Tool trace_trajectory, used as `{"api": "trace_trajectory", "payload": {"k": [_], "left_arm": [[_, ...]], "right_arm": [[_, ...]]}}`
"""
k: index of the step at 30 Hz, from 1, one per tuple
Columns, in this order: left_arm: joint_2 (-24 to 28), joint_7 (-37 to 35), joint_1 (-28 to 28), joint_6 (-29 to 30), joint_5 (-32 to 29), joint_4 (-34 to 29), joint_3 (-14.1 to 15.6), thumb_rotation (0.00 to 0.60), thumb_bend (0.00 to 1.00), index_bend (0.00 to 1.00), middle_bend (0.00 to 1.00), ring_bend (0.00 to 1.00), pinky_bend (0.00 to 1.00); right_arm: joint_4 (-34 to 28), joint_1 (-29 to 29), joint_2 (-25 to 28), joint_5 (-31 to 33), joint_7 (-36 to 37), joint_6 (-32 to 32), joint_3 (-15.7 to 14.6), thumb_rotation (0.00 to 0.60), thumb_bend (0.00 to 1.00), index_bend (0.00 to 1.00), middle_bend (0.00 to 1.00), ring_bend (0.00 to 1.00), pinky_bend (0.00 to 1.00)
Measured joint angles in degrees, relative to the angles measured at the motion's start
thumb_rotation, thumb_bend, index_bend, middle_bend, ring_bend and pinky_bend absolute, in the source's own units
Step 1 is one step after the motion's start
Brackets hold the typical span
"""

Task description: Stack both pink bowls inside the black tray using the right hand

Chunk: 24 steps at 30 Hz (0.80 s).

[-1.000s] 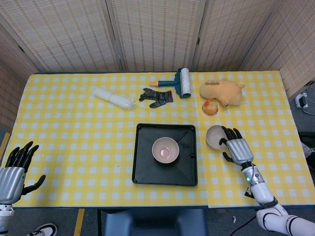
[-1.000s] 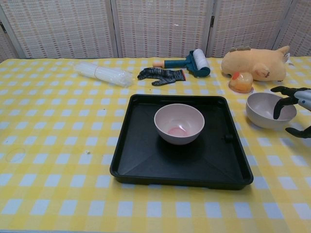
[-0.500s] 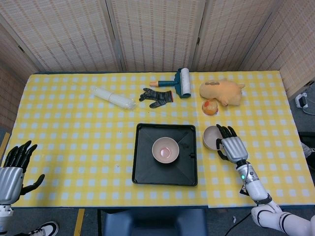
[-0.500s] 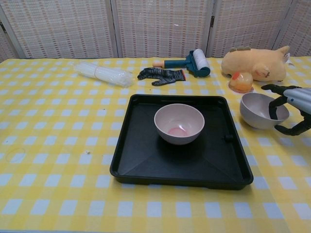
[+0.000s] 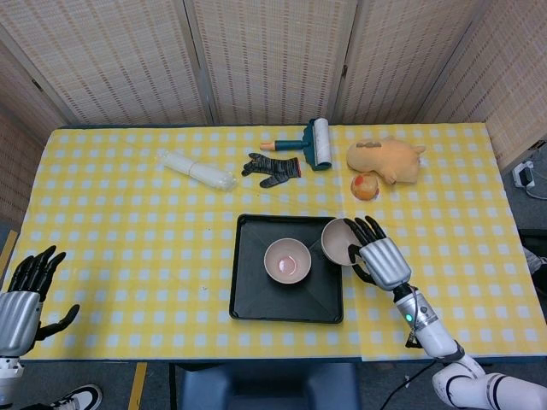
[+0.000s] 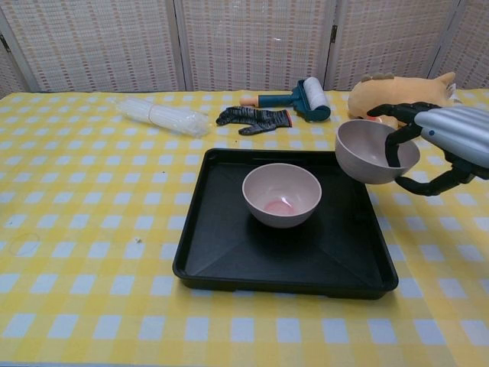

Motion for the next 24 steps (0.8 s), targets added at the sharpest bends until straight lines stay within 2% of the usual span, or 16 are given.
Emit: {"api": "trace_trajectory", "payload": {"k": [6,14,24], "left_arm": [[0.44,-0.26,0.11,0.1,0.05,-0.5,0.11,0.6,0.32,0.0,0.0,0.06,0.05],[1.47,-1.73,0.62,0.96,-0.65,-0.83,-0.28,0.6,0.32,0.0,0.0,0.06,0.05],[2.18,-3.15,0.86,1.29,-0.68,-0.97,-0.48,0.6,0.32,0.0,0.0,0.05,0.05]], "right_arm": [[-3.44,4.39,-0.17,-1.79,-2.8,-2.26,1.67,0.6,0.43,0.66,0.09,0.02,0.0],[-3.74,8.67,-4.43,-0.36,-4.93,-6.68,3.42,0.6,0.43,0.66,0.09,0.02,0.0],[-2.76,9.4,-7.09,-0.02,-7.36,-7.17,1.88,0.6,0.43,0.66,0.09,0.02,0.0]]}}
